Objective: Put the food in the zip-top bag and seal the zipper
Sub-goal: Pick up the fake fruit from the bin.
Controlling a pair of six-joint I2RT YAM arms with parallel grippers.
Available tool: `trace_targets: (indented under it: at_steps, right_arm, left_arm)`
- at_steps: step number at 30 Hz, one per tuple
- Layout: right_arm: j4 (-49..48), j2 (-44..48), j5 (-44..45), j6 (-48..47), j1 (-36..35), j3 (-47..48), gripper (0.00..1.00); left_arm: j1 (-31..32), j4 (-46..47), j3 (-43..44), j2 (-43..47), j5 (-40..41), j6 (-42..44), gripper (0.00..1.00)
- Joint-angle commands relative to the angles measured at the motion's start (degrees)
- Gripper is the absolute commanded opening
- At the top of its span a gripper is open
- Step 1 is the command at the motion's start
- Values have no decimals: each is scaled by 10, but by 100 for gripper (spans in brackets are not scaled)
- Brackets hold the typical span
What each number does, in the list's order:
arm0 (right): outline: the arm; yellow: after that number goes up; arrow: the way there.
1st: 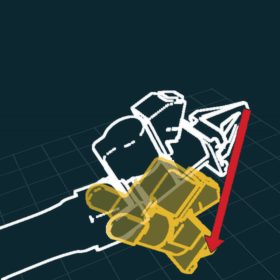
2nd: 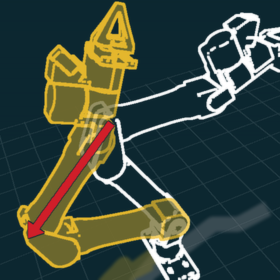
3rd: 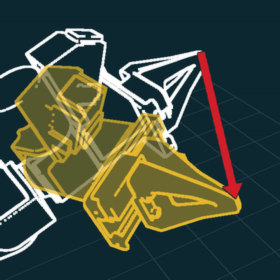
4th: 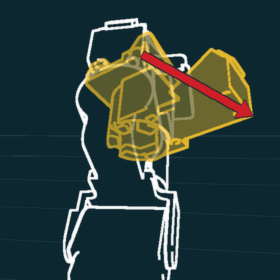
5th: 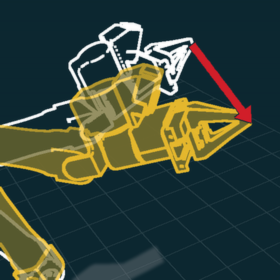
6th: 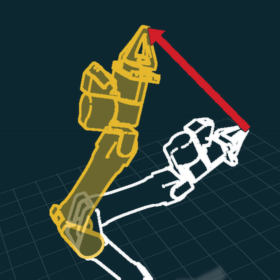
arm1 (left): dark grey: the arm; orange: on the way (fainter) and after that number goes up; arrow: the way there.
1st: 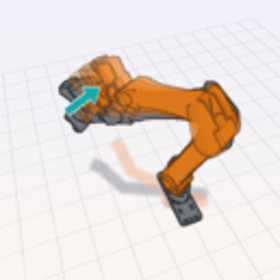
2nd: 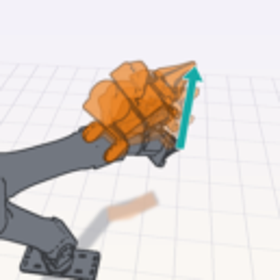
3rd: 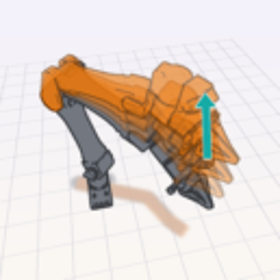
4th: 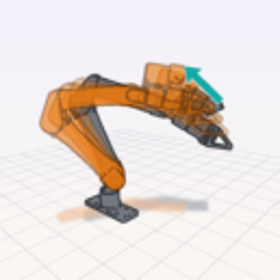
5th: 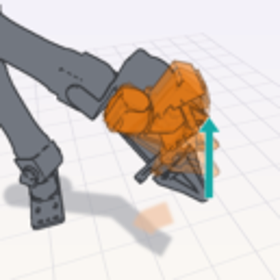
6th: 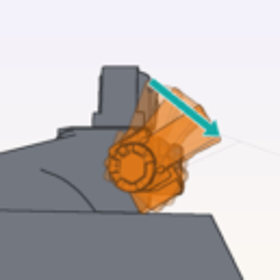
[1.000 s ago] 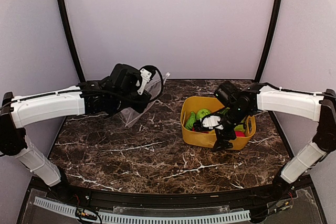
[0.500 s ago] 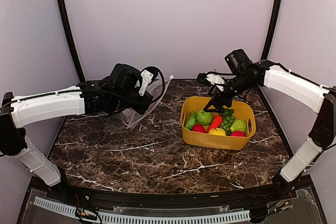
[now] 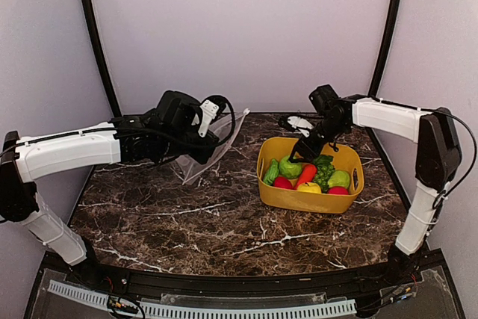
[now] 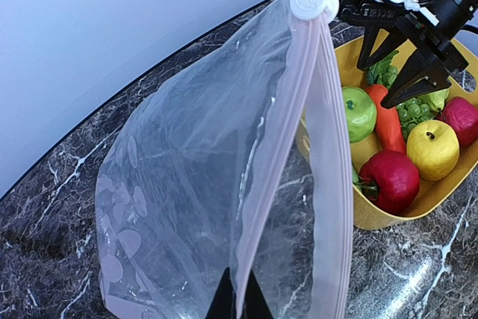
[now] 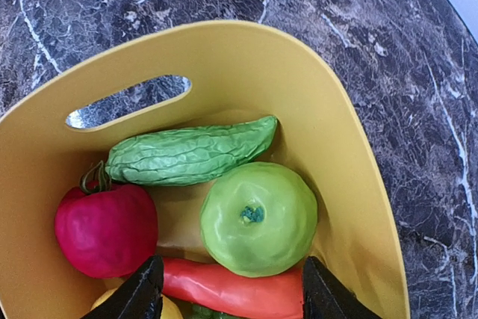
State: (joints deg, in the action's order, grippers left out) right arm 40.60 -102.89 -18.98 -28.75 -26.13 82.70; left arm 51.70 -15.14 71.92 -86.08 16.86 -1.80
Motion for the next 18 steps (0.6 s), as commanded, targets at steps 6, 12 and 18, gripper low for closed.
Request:
trace_targets:
  at_steps: [6,12,18]
  right_arm:
    - [-11,-46,15,18,-3,23,64]
    - [-5,-66,24,15,-10,28,70]
    - [-11,-84,38,20,-15,33,76]
  left_arm:
    - [2,-14,9,3,-8,-8,1]
    - [2,-17,11,-3,-18,-15,1]
    - [2,-18,12,-4,-16,-15,1]
